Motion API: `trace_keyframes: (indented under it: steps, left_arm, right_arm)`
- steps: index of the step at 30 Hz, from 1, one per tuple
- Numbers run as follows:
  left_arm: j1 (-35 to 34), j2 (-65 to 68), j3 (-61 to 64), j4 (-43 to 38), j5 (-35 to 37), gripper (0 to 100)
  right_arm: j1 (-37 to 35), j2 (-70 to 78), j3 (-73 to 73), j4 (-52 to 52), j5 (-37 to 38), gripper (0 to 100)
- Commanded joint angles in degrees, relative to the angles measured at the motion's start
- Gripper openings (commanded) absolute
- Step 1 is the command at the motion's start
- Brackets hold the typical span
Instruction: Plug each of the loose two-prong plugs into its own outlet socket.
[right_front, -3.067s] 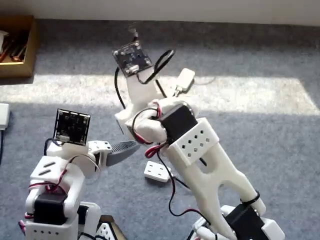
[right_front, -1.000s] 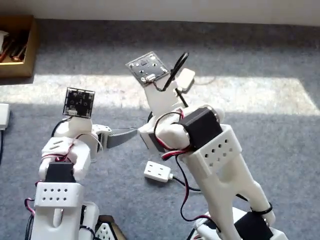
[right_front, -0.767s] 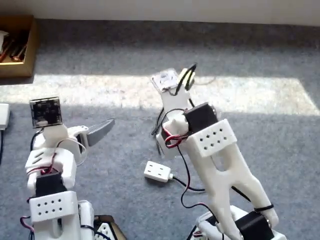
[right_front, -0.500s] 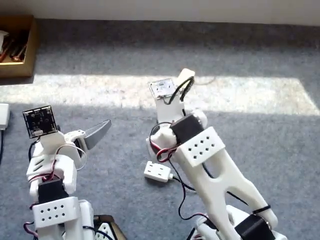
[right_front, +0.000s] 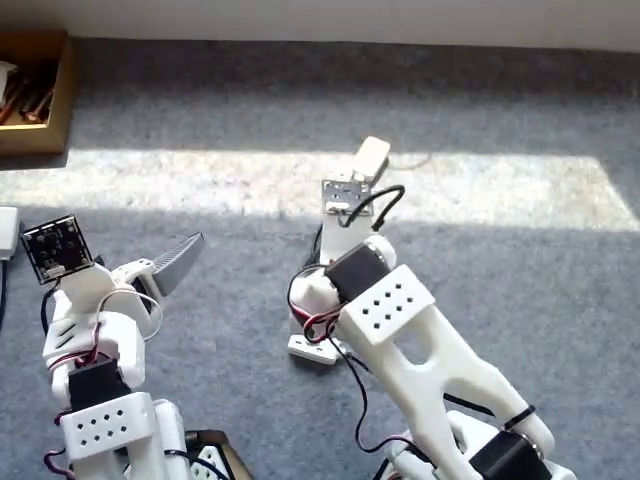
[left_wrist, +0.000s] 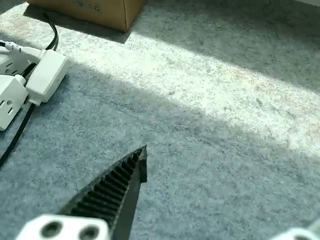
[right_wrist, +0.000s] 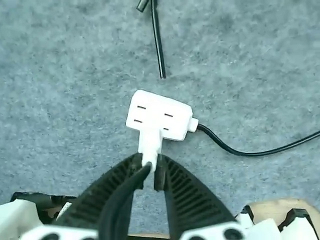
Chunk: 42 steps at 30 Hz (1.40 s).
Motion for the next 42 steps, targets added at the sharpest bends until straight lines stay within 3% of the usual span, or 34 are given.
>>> trace_keyframes:
  steps: [1,9,17,26,42]
  left_arm:
    - [-0.3,-0.8,-0.7,-1.1,0.3,53]
    - [-0.7,-1.1,-0.3,-1.1,0.4,53]
    - [-0.7,-1.1,-0.3,-1.1,0.4,53]
    - [-0.7,-1.1,-0.2,-1.1,0.4,53]
    - [-0.7,-1.1,-0.2,-1.1,0.4,53]
  right_arm:
    - [-1.1,-2.2,2.4,-3.6,-0.7,0.5]
    - [-0.2,-2.2,3.9,-7.1,-6.9,0.5]
    - [-0.2,-1.5,4.3,-7.2,-7.0,0.5]
    - [-0.5,-1.5,9.8,-14.7,-6.9,0.5]
    - [-0.3,-1.7,4.9,-4.6,-6.8,0.5]
